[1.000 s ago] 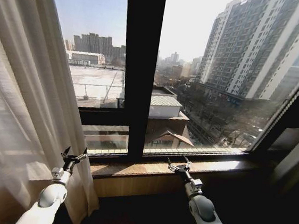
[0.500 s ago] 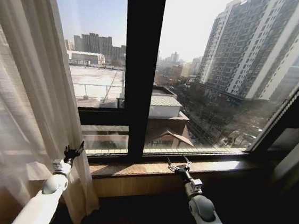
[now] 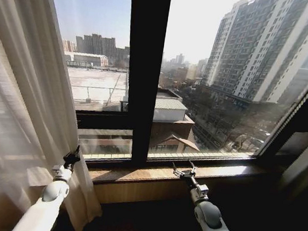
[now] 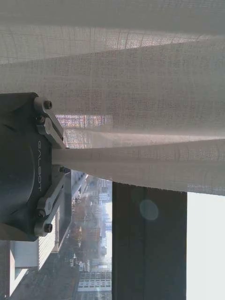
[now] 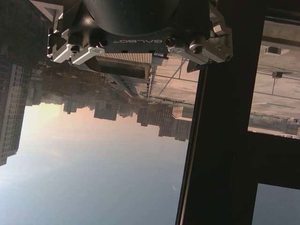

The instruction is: Open the curtains by pulling them apart, changing their state from closed to fully open.

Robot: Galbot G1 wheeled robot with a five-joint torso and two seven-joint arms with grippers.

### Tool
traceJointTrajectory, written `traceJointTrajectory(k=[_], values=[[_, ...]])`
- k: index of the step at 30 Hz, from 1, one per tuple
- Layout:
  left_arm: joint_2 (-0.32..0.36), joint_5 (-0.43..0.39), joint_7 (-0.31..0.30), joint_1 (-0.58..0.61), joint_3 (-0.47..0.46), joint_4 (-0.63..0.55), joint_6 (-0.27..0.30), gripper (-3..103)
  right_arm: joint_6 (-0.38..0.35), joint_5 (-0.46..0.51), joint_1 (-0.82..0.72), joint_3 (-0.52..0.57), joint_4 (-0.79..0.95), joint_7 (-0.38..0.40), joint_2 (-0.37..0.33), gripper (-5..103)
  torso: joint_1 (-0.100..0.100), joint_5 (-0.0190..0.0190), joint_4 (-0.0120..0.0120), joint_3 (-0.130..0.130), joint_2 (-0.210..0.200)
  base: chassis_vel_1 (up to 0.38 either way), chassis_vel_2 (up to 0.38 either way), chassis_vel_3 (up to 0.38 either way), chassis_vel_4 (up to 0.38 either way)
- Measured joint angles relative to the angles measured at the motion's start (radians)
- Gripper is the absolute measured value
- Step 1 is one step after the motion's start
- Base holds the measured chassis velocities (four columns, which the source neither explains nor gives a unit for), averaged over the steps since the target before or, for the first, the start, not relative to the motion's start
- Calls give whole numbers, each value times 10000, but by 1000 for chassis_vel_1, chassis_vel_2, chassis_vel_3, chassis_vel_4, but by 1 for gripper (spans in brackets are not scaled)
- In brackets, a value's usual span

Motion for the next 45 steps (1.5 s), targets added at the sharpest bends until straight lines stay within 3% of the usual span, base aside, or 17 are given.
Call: traceJointTrajectory(k=[12,24,45], values=[[103,-11,-185,135,-191,-7,-18,0,0,0,0,0,0,0,0,100,1,0,-1,1,0,13,5,-16,-1],[120,3,-186,185,-212,87,-192,0,0,0,0,0,0,0,0,100,-2,-2,1,-1,2,224,104,-209,-110],[177,2,-226,292,-253,-17,-395,0,0,0,0,0,0,0,0,100,0,2,0,0,1,335,328,-343,-315]])
